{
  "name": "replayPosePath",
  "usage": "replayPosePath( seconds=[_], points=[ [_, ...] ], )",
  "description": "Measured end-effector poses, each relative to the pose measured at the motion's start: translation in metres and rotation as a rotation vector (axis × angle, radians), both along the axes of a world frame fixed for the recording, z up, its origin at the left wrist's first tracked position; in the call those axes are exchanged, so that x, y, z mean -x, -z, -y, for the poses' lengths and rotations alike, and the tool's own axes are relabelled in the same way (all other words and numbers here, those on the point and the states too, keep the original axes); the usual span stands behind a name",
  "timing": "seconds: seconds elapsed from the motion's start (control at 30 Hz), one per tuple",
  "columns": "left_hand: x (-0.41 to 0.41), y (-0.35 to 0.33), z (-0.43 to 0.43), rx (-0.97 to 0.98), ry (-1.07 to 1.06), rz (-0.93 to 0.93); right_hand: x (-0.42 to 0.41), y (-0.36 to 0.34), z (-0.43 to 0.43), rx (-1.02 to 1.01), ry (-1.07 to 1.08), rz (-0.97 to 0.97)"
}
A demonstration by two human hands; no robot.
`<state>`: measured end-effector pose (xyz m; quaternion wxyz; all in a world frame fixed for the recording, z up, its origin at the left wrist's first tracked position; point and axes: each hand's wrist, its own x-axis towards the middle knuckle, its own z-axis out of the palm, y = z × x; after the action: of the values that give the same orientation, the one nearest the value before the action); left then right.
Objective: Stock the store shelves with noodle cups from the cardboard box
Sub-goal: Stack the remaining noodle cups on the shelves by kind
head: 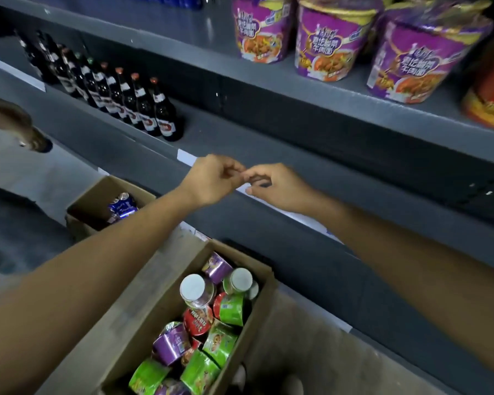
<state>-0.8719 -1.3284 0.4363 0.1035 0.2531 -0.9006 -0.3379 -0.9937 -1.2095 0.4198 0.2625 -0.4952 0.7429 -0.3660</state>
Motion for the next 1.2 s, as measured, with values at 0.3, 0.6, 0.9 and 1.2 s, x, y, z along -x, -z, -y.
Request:
replayPosePath(
  seconds=[0.3,0.6,0.9,1.2],
  points=[
    [-0.026,0.105,0.031,-0.188,-0.002,0.187,-0.03,0.11,0.029,-0.138,0.07,0.231],
    [-0.075,0.251,0.064,-0.281,-0.089,0.6,-0.06,0.3,0.042,-0.398,0.276,0.445],
    [-0.11,0.388,0.104,-0.484,-0.374,0.625,-0.083,0.408,0.063,-0.546,0.381,0.593],
    [-0.111,0.484,0.116,-0.419,-0.417,0.722,-0.105,0.478,0.096,-0.595,0.269,0.573]
  ],
)
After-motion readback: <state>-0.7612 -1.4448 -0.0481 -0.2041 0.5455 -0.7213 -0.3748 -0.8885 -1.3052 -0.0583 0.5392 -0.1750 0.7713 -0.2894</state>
